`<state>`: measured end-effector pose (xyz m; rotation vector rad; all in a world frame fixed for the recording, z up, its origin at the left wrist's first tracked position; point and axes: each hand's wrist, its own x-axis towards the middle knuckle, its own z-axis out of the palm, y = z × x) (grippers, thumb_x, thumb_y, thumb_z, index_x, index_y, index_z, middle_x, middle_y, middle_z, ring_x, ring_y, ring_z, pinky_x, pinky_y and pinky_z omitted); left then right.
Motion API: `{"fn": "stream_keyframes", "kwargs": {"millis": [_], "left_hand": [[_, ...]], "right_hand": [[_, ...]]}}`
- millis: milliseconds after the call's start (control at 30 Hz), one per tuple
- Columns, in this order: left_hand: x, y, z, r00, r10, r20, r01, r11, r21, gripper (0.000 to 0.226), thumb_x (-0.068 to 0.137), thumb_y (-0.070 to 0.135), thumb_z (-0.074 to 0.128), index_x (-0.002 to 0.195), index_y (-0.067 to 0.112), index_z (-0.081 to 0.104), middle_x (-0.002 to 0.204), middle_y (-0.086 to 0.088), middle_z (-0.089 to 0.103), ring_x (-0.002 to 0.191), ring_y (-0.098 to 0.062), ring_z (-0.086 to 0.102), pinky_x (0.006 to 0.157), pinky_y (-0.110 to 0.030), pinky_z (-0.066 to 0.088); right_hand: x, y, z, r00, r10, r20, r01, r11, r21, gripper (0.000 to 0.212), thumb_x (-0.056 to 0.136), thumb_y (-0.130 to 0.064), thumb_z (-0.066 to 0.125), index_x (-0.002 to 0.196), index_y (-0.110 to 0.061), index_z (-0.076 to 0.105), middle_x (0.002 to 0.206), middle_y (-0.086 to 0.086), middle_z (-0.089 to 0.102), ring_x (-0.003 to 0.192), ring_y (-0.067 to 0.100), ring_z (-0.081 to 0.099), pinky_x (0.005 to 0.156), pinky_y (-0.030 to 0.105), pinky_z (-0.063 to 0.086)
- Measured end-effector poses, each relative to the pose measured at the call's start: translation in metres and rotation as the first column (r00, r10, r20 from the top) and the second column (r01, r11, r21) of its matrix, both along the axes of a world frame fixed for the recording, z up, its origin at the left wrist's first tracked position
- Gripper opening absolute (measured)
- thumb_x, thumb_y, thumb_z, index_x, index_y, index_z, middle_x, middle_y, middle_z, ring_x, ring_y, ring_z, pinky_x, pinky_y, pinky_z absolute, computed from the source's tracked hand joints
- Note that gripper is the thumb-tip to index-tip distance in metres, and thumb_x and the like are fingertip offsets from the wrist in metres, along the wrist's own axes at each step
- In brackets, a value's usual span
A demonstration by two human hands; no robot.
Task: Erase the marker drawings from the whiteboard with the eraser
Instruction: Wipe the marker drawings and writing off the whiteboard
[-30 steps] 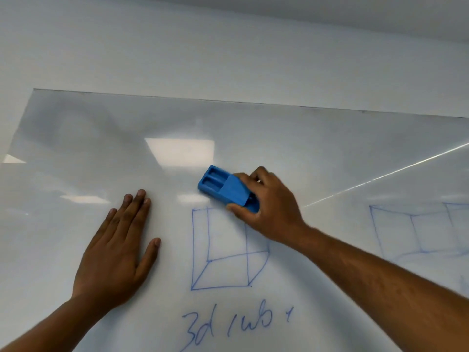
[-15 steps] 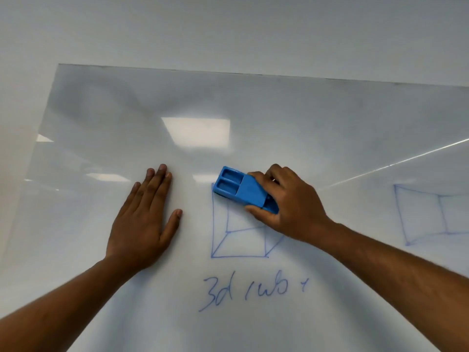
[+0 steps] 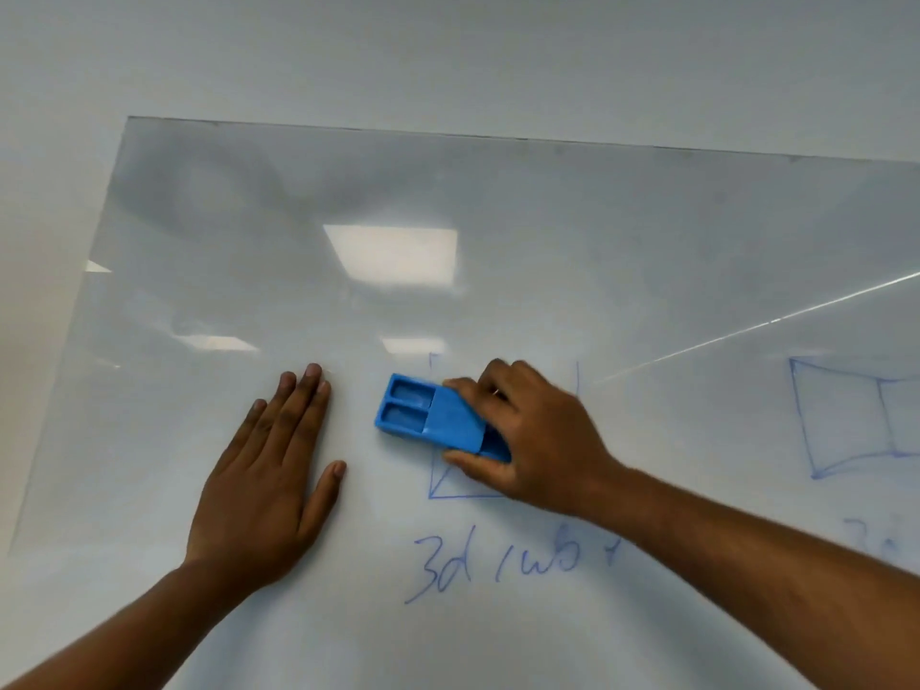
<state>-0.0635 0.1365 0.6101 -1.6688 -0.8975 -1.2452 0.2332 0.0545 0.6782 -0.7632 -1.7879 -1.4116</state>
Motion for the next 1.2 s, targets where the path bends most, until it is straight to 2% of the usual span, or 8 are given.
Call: {"fn": "stream_keyframes", "kwargs": {"millis": [233,400,533,733,833,1033,1100,1200], "left_hand": [[0.0,0.002,0.0,1.0,-0.006,-0.001,0.006,1.0,0.017,0.078,0.107,0.049,0.034,0.173,0.011,0.019,0.182,-0.002,0.013,0.169,-0.019,0.011,0.137,-0.033,0.007],[0.0,0.002,0.002,1.0,-0.001,-0.003,0.001,1.0,0.008,0.078,0.107,0.051,0.034,0.173,0.012,0.019,0.182,-0.001,0.012,0.169,-0.018,0.009,0.137,-0.031,0.005],[0.001,-0.003,0.002,1.0,0.002,0.007,-0.002,1.0,-0.021,0.077,0.108,0.051,0.033,0.173,0.011,0.019,0.182,-0.001,0.012,0.169,-0.017,0.008,0.137,-0.028,0.002],[0.004,-0.004,-0.01,0.998,-0.007,0.066,0.009,0.999,-0.032,0.075,0.11,0.05,0.031,0.174,0.013,0.017,0.182,0.001,0.01,0.169,-0.016,0.005,0.137,-0.027,0.0],[0.004,-0.003,-0.012,0.997,-0.019,0.072,0.021,1.0,-0.023,0.075,0.109,0.048,0.034,0.173,0.012,0.019,0.182,-0.001,0.012,0.169,-0.017,0.009,0.137,-0.027,0.002],[0.001,-0.002,-0.011,0.999,-0.001,0.054,0.003,1.0,-0.029,0.077,0.108,0.049,0.033,0.173,0.011,0.018,0.182,-0.002,0.011,0.169,-0.019,0.009,0.137,-0.027,0.0],[0.002,-0.002,-0.012,0.998,-0.008,0.057,0.01,1.0,-0.027,0.077,0.108,0.048,0.034,0.173,0.01,0.019,0.182,-0.002,0.012,0.169,-0.019,0.01,0.137,-0.028,0.002],[0.002,-0.002,-0.012,0.998,-0.008,0.061,0.009,1.0,-0.018,0.076,0.108,0.047,0.034,0.173,0.01,0.019,0.182,-0.003,0.011,0.169,-0.02,0.009,0.137,-0.029,0.002]], "right_hand": [[0.019,-0.003,0.079,0.789,0.085,-0.609,-0.013,0.993,0.121,0.062,0.087,-0.054,0.071,0.137,-0.021,0.059,0.102,0.001,0.045,0.094,0.022,0.05,0.072,0.033,0.046],[-0.014,0.004,-0.001,0.984,0.051,-0.17,-0.047,0.999,0.026,0.065,0.087,-0.059,0.065,0.139,-0.021,0.056,0.109,0.0,0.051,0.094,0.02,0.05,0.066,0.032,0.05],[0.007,-0.004,0.002,0.987,-0.037,0.156,0.044,0.998,-0.042,0.066,0.089,-0.063,0.064,0.142,-0.024,0.055,0.109,-0.001,0.055,0.092,0.019,0.053,0.063,0.032,0.05],[0.015,-0.007,0.069,0.843,0.051,-0.536,-0.031,0.998,0.047,0.064,0.086,-0.055,0.074,0.14,-0.025,0.057,0.105,-0.001,0.046,0.096,0.022,0.051,0.071,0.034,0.048],[-0.012,-0.001,0.022,0.896,0.058,-0.44,-0.045,0.998,0.041,0.064,0.085,-0.052,0.074,0.138,-0.02,0.059,0.108,0.007,0.052,0.097,0.029,0.053,0.071,0.035,0.047],[-0.018,-0.004,-0.106,0.977,0.048,0.208,-0.021,0.991,-0.132,0.064,0.089,-0.057,0.066,0.139,-0.019,0.056,0.109,0.0,0.057,0.09,0.019,0.052,0.068,0.032,0.05],[-0.005,-0.003,-0.086,0.983,0.039,0.179,-0.022,0.995,-0.098,0.063,0.09,-0.057,0.064,0.138,-0.018,0.06,0.108,0.001,0.059,0.089,0.021,0.055,0.068,0.032,0.05],[0.017,-0.009,-0.03,0.98,0.044,-0.194,-0.046,0.999,-0.008,0.062,0.089,-0.054,0.07,0.138,-0.016,0.062,0.104,0.004,0.056,0.092,0.024,0.056,0.066,0.038,0.055]]}}
